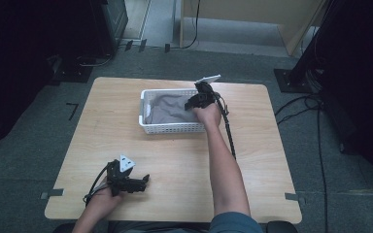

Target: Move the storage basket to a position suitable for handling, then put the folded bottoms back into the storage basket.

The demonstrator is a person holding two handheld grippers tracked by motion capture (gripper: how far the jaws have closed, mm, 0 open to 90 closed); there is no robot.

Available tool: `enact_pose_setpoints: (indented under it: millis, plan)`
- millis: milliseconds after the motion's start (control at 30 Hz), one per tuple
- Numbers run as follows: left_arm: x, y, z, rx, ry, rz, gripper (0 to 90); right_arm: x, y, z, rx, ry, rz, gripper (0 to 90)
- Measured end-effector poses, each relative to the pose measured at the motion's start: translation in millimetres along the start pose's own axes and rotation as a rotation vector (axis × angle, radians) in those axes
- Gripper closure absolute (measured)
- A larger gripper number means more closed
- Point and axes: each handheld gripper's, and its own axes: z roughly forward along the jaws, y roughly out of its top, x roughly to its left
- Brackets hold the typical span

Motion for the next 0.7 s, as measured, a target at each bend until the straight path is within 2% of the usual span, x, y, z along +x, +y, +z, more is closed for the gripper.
enact_pose_setpoints:
  millis: [200, 333, 500, 700]
  plan:
    - [0.1, 0.0, -0.1, 0.001, 0.000, 0.001, 0.0, -2.0, 0.1, -7.5, -0.006, -0.045, -0.061, 56.7]
    - [-0.1, -0.5, -0.8, 0.004, 0.000, 0.006, 0.0, -5.1, 0.3, -16.7, -0.038, -0.045, -0.064, 49.9]
    - [-0.1, -0.5, -0.9, 0.004, 0.001, 0.008, 0.0, -7.2, 0.6, -29.4, -0.072, -0.055, -0.086, 49.5]
    - [-0.1, -0.5, -0.9, 0.004, 0.002, 0.008, 0.0, -5.9, 0.3, -41.5, -0.096, -0.041, -0.103, 48.8]
